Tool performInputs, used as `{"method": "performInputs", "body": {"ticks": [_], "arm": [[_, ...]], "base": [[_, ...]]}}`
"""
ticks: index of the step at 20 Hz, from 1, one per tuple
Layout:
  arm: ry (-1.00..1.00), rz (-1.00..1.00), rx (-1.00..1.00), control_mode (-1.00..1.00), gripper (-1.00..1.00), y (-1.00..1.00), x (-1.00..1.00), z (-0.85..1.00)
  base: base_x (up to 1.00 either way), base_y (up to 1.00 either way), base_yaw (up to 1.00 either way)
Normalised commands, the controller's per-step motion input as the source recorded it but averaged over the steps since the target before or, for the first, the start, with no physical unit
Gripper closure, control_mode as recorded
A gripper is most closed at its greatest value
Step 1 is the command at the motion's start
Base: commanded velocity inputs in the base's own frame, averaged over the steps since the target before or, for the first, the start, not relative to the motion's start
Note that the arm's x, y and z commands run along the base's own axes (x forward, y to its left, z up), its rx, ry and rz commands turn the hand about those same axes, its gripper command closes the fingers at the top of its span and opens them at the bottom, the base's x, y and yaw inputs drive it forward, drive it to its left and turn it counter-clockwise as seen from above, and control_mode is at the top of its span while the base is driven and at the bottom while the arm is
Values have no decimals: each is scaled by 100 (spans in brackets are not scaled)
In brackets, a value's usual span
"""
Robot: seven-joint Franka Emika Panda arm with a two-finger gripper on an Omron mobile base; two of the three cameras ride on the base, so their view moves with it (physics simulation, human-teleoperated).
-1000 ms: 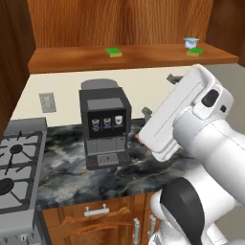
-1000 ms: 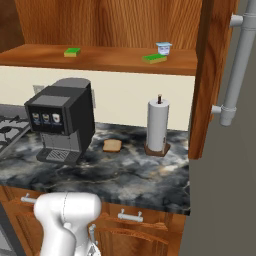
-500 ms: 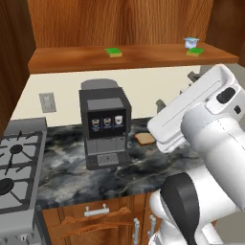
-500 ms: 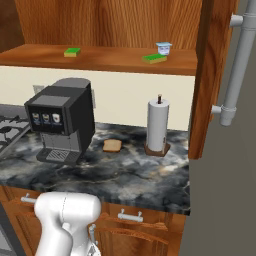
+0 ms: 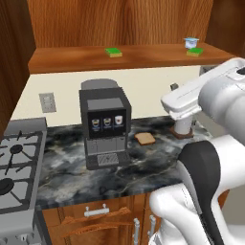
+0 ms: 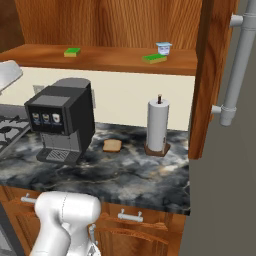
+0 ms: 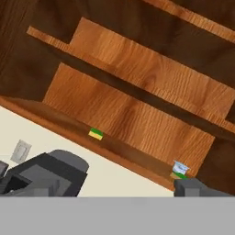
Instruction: Pick the sponge and sponge from the cabinet and place them on the counter.
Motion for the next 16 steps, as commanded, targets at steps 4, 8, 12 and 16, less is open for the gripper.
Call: {"method": "performInputs", "body": {"ticks": [4,8,12,16], "arm": [[32,-6,37,-100,-100,-39,27,26],[38,-7,35,-100,-100,-31,21,19],[42,-7,31,-100,-100,-25,11,6],[34,-4,21,-100,-100,-3,-30,-14]], "base": [[0,0,0],[0,0,0],[0,0,0],[0,0,0]]}}
